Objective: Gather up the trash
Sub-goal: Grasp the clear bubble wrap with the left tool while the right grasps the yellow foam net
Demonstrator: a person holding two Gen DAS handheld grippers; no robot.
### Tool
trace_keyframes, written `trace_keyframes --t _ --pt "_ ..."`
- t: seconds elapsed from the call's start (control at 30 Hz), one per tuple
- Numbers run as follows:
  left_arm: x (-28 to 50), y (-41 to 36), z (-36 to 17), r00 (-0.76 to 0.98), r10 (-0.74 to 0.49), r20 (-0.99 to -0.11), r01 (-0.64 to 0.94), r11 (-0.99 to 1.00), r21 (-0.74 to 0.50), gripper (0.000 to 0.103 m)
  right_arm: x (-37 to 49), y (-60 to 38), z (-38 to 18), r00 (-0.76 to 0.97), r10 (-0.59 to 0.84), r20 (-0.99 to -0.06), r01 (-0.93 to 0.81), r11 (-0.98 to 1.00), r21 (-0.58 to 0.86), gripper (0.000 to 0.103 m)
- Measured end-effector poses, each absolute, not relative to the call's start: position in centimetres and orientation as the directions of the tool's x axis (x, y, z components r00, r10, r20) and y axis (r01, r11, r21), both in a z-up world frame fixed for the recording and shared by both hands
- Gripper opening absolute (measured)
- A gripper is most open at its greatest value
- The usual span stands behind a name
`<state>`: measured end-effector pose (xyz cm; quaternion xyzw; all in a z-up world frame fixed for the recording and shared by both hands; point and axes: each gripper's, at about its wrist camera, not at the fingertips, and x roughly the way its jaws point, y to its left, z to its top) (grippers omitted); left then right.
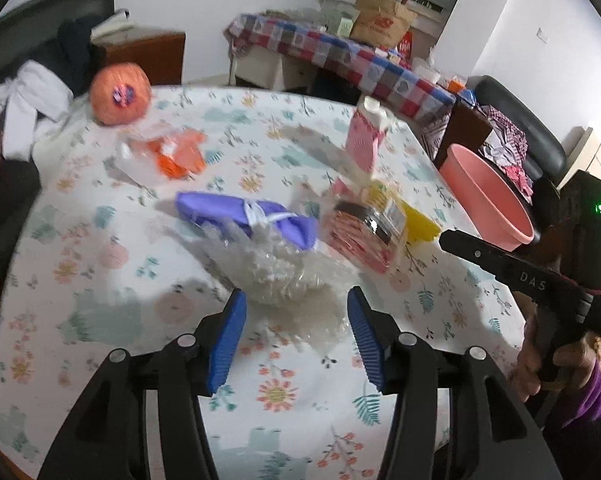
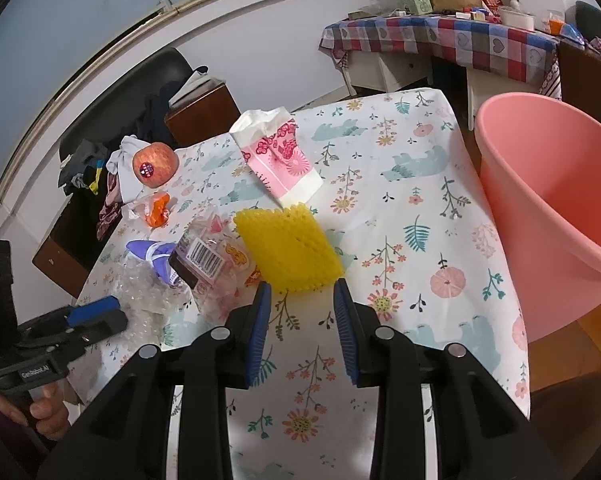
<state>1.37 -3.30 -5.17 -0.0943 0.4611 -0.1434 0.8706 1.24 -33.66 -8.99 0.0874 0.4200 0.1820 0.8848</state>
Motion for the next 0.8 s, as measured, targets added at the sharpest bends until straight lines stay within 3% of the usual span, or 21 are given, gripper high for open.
trace_keyframes --t 0.3,0.4,0.47,0.8 --pt "2.3 -4.1 -6.4 0.472 -0.367 -0.801 0.156 0.930 -0.334 0.052 1.5 -33.7 -9.3 0.568 0.405 -0.716 -0.252 0.914 0.318 0.033" --pt "2.3 -4.2 -6.6 0.456 -0.391 -0.800 0.173 0.920 -0.351 0.030 1.5 -33.5 -9.3 0.563 0.412 -0.716 -0.262 0.911 0.319 0.033" --pt "2.1 -4.3 -6.4 0.460 -0.393 -0.796 0.184 0.919 -0.347 0.025 1.5 -33.4 -9.4 0.555 0.421 -0.718 -0.273 0.907 0.321 0.033" --pt "1.3 -1.9 -5.2 0.515 -0.342 -0.786 0.151 0.939 -0.310 0.020 1.8 -32.5 -8.3 0.565 0.425 -0.707 -0.312 0.904 0.293 0.033"
